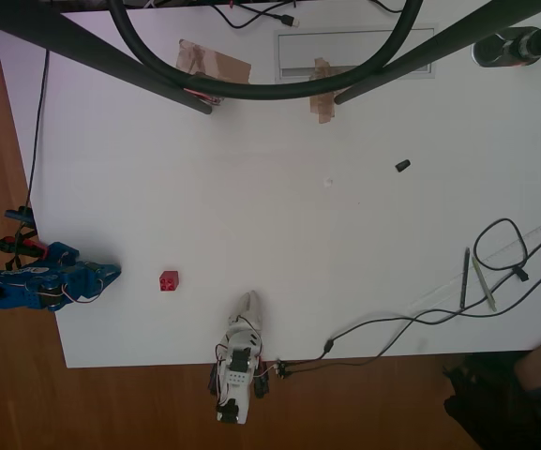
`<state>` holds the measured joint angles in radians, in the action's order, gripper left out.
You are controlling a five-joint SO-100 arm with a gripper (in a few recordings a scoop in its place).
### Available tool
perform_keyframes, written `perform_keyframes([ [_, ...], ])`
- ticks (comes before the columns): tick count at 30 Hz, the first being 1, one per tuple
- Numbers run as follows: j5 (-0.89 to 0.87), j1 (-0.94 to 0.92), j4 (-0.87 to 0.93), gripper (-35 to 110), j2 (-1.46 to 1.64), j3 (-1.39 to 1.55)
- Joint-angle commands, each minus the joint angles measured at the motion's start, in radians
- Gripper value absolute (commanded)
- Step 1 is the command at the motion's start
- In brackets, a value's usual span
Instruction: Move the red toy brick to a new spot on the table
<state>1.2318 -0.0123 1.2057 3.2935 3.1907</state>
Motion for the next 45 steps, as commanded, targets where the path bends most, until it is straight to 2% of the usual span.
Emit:
perform_keyframes([
  [1, -0.002, 0.002, -0.003, 0, 0.044, 0.031],
  [26, 0.003, 0.000, -0.003, 0, 0.044, 0.031],
  [34, 0.058, -0.048, -0.021, 0, 0.032, 0.026],
  [37, 0.109, -0.092, -0.078, 1, -0.031, -0.049],
  [45, 0.215, -0.049, -0.247, 12, -0.390, -0.420],
])
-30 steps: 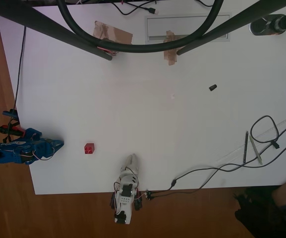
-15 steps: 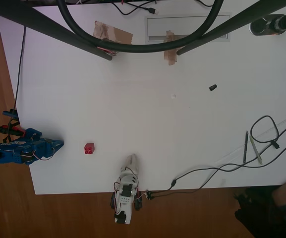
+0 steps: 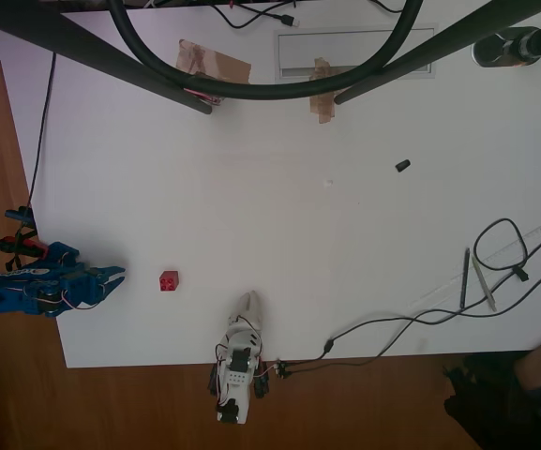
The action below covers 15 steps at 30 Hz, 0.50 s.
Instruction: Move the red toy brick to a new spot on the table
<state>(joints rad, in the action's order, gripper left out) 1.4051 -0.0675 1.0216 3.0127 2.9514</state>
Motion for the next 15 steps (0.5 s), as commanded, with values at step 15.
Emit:
perform_keyframes([
  [15, 0.316, -0.084, -0.647, 32, -0.569, -0.339],
])
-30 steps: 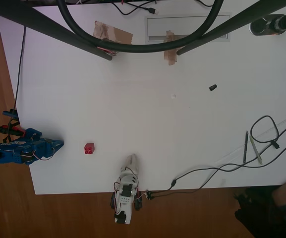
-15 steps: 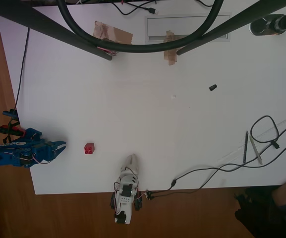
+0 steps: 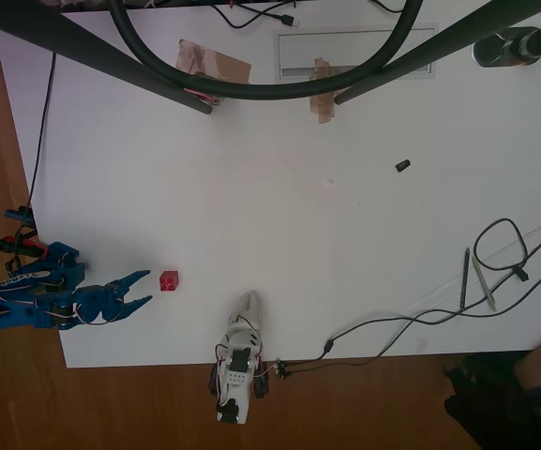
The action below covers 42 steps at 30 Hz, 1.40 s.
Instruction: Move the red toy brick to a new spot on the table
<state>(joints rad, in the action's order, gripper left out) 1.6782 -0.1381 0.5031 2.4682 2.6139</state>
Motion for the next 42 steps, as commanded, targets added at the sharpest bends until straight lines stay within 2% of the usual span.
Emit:
perform_keyframes([
  [1, 0.052, -0.020, -0.153, 32, -0.040, 0.008],
  [22, 0.029, -0.061, -0.586, 30, -0.314, 0.172],
  [31, -0.026, -0.046, -0.666, 26, -0.382, 0.196],
  [36, 0.000, -0.018, -0.755, 23, -0.417, 0.252],
  [42, -0.009, 0.000, -0.738, 13, -0.433, 0.249],
])
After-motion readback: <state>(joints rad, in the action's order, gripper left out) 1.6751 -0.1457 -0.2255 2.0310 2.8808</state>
